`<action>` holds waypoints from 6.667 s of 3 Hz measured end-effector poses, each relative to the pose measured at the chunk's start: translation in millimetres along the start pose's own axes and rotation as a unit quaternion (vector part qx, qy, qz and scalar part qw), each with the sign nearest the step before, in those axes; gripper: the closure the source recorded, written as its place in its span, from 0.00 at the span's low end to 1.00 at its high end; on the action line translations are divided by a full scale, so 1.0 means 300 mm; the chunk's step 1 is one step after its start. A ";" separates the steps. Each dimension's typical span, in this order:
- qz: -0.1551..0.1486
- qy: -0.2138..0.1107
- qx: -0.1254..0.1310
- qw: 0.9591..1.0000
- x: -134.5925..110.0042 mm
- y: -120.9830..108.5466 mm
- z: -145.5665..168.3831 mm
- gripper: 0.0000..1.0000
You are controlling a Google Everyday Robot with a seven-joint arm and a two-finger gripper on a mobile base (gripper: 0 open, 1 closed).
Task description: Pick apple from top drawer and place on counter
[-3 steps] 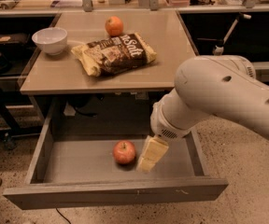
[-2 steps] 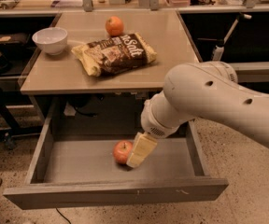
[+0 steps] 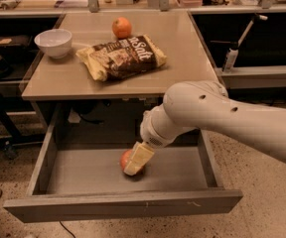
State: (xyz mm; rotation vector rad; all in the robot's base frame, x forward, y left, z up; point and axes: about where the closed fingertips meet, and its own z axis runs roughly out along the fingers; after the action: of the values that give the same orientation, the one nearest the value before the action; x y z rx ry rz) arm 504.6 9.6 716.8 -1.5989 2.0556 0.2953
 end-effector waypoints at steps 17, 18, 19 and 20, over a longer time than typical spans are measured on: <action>0.117 -0.006 0.123 0.985 0.058 -0.202 -0.275 1.00; 0.114 0.014 0.156 0.981 0.060 -0.319 -0.416 1.00; 0.111 0.027 0.174 0.978 0.056 -0.425 -0.503 1.00; 0.109 0.028 0.174 0.978 0.046 -0.538 -0.532 1.00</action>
Offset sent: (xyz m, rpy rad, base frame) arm 0.0168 0.0041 -0.0714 0.1686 0.1202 -0.0789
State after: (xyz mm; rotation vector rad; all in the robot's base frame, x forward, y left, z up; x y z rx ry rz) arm 613.8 -122.1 866.7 -1.1870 2.1853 -0.0360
